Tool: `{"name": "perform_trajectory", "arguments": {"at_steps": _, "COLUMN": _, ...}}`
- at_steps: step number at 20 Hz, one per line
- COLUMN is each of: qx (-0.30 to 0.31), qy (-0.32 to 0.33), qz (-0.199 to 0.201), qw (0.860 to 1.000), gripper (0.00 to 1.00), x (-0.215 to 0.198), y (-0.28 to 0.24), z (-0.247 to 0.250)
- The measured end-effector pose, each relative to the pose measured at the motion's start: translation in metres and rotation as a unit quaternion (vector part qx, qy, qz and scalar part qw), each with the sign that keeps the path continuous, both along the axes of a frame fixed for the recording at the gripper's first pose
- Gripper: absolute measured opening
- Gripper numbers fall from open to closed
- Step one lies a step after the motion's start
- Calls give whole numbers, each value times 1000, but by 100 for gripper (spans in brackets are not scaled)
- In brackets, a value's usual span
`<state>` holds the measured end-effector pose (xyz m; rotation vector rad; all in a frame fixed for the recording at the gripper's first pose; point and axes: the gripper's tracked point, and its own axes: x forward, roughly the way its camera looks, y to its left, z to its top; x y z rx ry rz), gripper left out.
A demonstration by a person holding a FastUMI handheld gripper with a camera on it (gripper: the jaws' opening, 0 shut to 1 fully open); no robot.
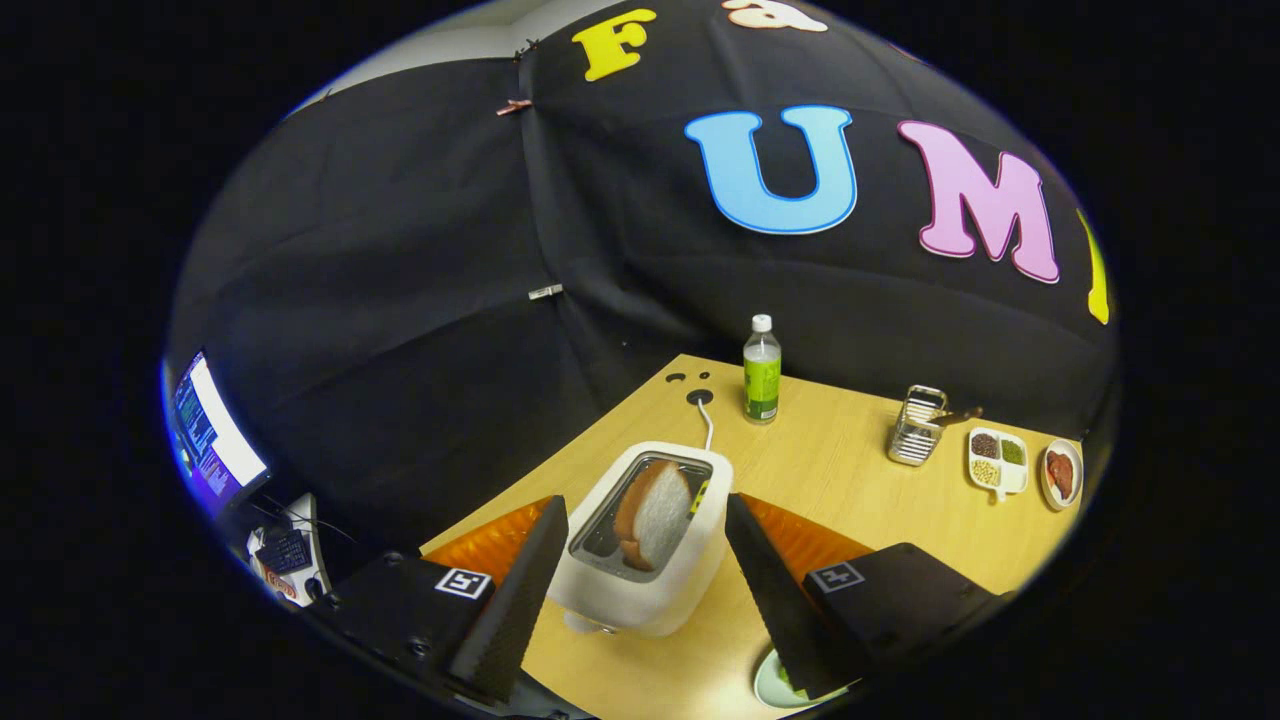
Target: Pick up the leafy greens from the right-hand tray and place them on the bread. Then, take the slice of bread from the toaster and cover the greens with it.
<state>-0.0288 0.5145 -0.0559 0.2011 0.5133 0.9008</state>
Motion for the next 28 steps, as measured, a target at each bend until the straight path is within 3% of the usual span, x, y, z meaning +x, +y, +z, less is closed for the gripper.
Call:
{"name": "perform_trajectory", "arguments": {"at_steps": 9, "qx": -59, "qy": 53, "qz": -16, "qw": 997, "gripper": 97, "x": 19, "y": 66, "z": -68}}
{"name": "perform_trajectory", "arguments": {"at_steps": 11, "qx": -65, "qy": 63, "qz": -28, "qw": 995, "gripper": 92, "x": 22, "y": 68, "z": -78}}
{"name": "perform_trajectory", "arguments": {"at_steps": 13, "qx": -62, "qy": 76, "qz": -37, "qw": 994, "gripper": 80, "x": 24, "y": 69, "z": -80}}
{"name": "perform_trajectory", "arguments": {"at_steps": 19, "qx": -77, "qy": 92, "qz": -72, "qw": 990, "gripper": 21, "x": 33, "y": 59, "z": -91}}
{"name": "perform_trajectory", "arguments": {"at_steps": 21, "qx": -76, "qy": 90, "qz": -72, "qw": 990, "gripper": 17, "x": 34, "y": 55, "z": -88}}
{"name": "perform_trajectory", "arguments": {"at_steps": 28, "qx": -13, "qy": 92, "qz": -80, "qw": 992, "gripper": 17, "x": 29, "y": 38, "z": -44}}
